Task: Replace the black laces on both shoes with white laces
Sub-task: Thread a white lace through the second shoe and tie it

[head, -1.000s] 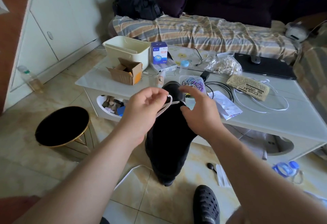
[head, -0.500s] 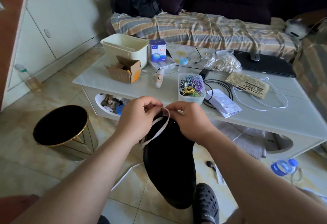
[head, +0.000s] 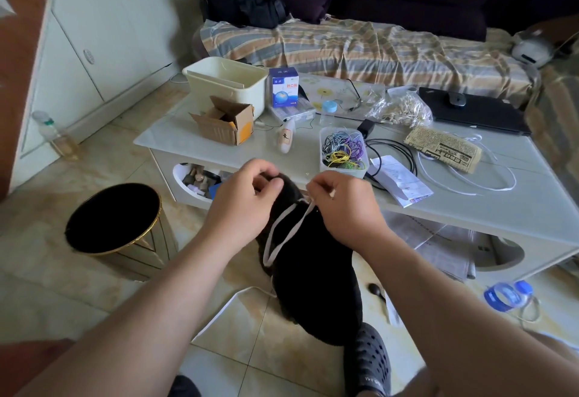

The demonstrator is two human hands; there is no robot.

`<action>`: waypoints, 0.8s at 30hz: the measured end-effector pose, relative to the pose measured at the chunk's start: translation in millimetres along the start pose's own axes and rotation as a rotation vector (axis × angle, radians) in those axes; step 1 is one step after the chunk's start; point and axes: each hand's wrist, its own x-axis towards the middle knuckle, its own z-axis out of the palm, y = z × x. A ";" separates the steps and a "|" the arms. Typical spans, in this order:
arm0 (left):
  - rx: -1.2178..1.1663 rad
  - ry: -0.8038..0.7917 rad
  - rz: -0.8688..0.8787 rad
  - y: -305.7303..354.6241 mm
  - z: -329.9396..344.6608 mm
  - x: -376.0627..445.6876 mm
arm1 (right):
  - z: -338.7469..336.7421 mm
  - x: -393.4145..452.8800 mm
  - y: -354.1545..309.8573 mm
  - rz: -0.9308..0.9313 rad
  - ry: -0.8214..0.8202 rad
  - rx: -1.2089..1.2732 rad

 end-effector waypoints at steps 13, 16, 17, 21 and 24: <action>0.086 -0.071 -0.189 -14.7 14.0 -8.8 | -4.2 3.0 3.8 0.266 0.266 0.254; 0.061 0.070 -0.140 -14.8 10.4 -2.5 | -3.4 5.1 5.7 0.262 0.328 0.293; 0.078 0.125 -0.133 -15.6 7.3 -0.4 | -5.1 7.9 6.2 0.275 0.358 0.332; 0.121 0.239 -0.110 -18.8 -11.2 5.4 | -31.3 23.6 8.8 0.404 0.488 0.688; 0.233 0.287 0.003 -23.3 -19.8 6.1 | -43.4 25.4 3.8 0.389 0.443 0.831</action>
